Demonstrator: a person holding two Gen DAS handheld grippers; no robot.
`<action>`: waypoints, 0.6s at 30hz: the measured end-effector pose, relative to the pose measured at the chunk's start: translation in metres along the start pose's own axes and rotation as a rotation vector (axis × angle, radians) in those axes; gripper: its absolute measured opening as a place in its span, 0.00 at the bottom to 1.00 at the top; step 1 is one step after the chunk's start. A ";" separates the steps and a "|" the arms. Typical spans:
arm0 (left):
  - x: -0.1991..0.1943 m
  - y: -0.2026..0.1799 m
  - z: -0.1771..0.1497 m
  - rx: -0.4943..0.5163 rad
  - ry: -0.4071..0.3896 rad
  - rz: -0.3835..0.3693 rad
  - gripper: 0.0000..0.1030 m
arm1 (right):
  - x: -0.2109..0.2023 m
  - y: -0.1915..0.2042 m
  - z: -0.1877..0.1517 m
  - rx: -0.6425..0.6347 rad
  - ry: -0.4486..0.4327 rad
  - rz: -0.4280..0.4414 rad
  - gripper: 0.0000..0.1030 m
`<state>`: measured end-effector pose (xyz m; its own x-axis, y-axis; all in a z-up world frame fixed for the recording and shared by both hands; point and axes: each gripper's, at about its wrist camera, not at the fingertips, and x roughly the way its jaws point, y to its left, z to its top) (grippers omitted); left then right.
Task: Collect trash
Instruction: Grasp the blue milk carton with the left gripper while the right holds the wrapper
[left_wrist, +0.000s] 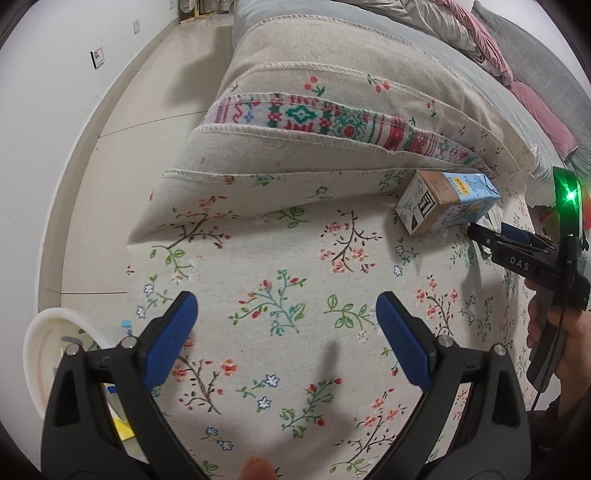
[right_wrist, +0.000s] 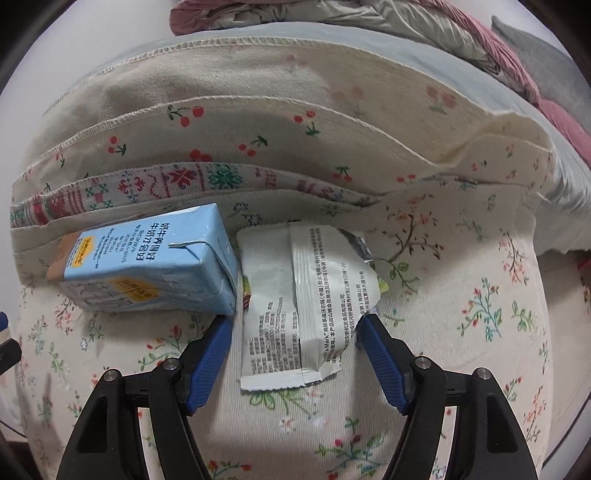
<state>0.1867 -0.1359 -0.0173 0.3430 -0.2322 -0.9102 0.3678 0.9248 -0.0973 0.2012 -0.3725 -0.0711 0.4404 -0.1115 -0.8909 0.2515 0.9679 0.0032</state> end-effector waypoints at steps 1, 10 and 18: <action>0.000 -0.002 0.000 0.003 -0.001 -0.003 0.94 | 0.001 0.001 0.000 -0.006 -0.006 -0.001 0.68; -0.008 -0.032 0.005 0.115 -0.037 -0.051 0.94 | -0.020 -0.001 -0.001 -0.038 -0.026 0.023 0.48; -0.008 -0.083 0.028 0.270 -0.074 -0.052 0.94 | -0.059 -0.026 -0.017 -0.005 -0.066 0.040 0.48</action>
<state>0.1774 -0.2193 0.0096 0.3768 -0.3076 -0.8737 0.5996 0.8000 -0.0230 0.1544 -0.3876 -0.0263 0.5058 -0.0874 -0.8582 0.2283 0.9729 0.0355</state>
